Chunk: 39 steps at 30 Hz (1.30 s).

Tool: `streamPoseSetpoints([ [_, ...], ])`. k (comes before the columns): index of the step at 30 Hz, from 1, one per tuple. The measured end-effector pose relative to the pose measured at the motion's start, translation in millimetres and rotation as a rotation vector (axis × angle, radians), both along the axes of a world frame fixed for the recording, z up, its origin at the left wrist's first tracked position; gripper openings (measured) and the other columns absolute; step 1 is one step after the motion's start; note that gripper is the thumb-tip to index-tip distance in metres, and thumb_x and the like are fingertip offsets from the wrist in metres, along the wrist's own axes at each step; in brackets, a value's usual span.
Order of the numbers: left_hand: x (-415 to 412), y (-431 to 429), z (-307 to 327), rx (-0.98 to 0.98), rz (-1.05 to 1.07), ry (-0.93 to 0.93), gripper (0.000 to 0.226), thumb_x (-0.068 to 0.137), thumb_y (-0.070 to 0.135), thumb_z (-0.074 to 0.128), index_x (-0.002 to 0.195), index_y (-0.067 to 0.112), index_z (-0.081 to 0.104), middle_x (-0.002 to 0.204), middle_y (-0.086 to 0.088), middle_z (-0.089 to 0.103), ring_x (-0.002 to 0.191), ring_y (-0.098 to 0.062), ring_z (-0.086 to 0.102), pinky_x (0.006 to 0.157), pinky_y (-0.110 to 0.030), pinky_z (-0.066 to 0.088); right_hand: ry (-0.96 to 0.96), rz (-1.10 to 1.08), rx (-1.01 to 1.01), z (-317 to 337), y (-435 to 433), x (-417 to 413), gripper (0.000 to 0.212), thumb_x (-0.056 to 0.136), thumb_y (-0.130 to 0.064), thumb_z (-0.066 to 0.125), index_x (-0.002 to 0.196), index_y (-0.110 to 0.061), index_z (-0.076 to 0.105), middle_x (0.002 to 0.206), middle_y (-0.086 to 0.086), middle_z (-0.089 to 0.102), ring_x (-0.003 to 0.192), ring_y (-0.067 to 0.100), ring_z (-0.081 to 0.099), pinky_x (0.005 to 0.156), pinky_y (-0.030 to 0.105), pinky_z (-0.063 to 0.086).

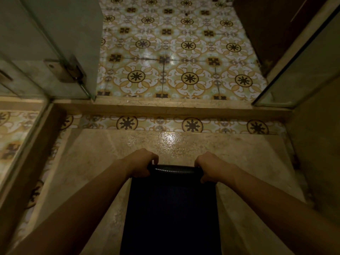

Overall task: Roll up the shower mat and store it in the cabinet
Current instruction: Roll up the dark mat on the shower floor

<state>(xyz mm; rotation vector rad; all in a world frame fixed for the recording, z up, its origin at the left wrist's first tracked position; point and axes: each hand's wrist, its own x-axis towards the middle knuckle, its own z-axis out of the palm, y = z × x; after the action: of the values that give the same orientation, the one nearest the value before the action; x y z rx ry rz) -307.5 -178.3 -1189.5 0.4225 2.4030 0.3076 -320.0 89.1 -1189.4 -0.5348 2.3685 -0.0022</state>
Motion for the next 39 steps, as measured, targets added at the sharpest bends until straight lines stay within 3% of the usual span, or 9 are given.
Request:
streamPoseSetpoints([
  [3,-2,-5,-3,0.022,-0.007,-0.025,0.035,0.086,0.013,0.065,0.119,0.022,0.063,0.116,-0.004,0.063,0.072,-0.005,0.053,0.036,-0.002,0.032,-0.044,-0.001,-0.018,1,2,-5,0.037,0.072,-0.015,0.077,0.109,-0.017,0.07,0.103,0.009,0.069,0.088,0.024,0.066,0.069,0.031,0.056],
  [5,0,-4,-5,0.009,-0.011,0.024,0.035,0.085,0.015,0.066,0.119,0.023,0.063,0.116,-0.005,0.066,0.083,-0.012,0.059,0.049,-0.001,0.037,-0.035,-0.007,-0.027,0,3,-6,0.035,0.073,-0.012,0.074,0.107,-0.019,0.071,0.104,0.007,0.069,0.089,0.023,0.065,0.07,0.029,0.054],
  [9,8,3,-13,-0.05,-0.088,0.101,0.04,0.083,0.025,0.069,0.122,0.018,0.062,0.115,-0.006,0.067,0.106,-0.024,0.061,0.084,-0.028,0.046,-0.021,-0.03,-0.017,-5,1,2,0.045,0.068,-0.015,0.081,0.111,-0.018,0.068,0.108,0.007,0.063,0.095,0.026,0.064,0.069,0.027,0.049],
  [13,11,-2,-12,-0.074,-0.132,0.097,0.031,0.087,0.028,0.065,0.116,0.017,0.063,0.11,-0.007,0.068,0.101,-0.023,0.062,0.079,-0.027,0.048,-0.011,0.002,-0.005,-7,1,4,0.035,0.074,-0.016,0.073,0.108,-0.015,0.067,0.106,0.011,0.065,0.089,0.026,0.064,0.064,0.028,0.047],
  [19,-4,0,-3,-0.114,-0.225,-0.001,0.027,0.09,0.019,0.06,0.116,0.013,0.056,0.103,-0.009,0.065,0.055,-0.003,0.046,0.039,-0.008,0.035,-0.039,0.082,0.0,0,1,-5,0.038,0.077,-0.018,0.071,0.113,-0.014,0.062,0.11,0.011,0.06,0.094,0.027,0.061,0.07,0.031,0.051],
  [22,-17,0,3,-0.136,-0.208,0.061,0.029,0.087,0.019,0.062,0.114,0.014,0.053,0.099,-0.009,0.062,0.07,-0.016,0.06,0.058,-0.026,0.057,0.024,0.084,-0.025,7,3,-22,0.036,0.077,-0.017,0.071,0.112,-0.015,0.063,0.106,0.011,0.063,0.091,0.026,0.062,0.067,0.031,0.05],
  [24,-28,0,4,-0.151,-0.193,0.138,0.033,0.085,0.021,0.064,0.114,0.014,0.05,0.101,-0.01,0.062,0.088,-0.026,0.06,0.071,-0.038,0.056,0.102,0.064,-0.049,10,5,-36,0.038,0.076,-0.017,0.072,0.112,-0.015,0.062,0.105,0.01,0.064,0.091,0.026,0.062,0.068,0.031,0.049],
  [29,-50,7,-4,-0.153,-0.121,0.307,0.036,0.083,0.02,0.064,0.113,0.01,0.047,0.106,-0.014,0.062,0.099,-0.03,0.055,0.07,-0.034,0.04,0.266,0.047,-0.071,7,8,-59,0.037,0.073,-0.016,0.07,0.107,-0.012,0.058,0.106,0.015,0.061,0.095,0.03,0.059,0.069,0.032,0.047],
  [39,-42,5,-25,-0.081,0.008,0.419,0.043,0.077,0.02,0.068,0.115,0.014,0.048,0.105,-0.011,0.063,0.102,-0.029,0.049,0.073,-0.034,0.04,0.314,0.118,-0.086,-5,15,-58,0.034,0.077,-0.01,0.067,0.108,-0.009,0.054,0.107,0.015,0.058,0.1,0.032,0.054,0.075,0.038,0.049],
])
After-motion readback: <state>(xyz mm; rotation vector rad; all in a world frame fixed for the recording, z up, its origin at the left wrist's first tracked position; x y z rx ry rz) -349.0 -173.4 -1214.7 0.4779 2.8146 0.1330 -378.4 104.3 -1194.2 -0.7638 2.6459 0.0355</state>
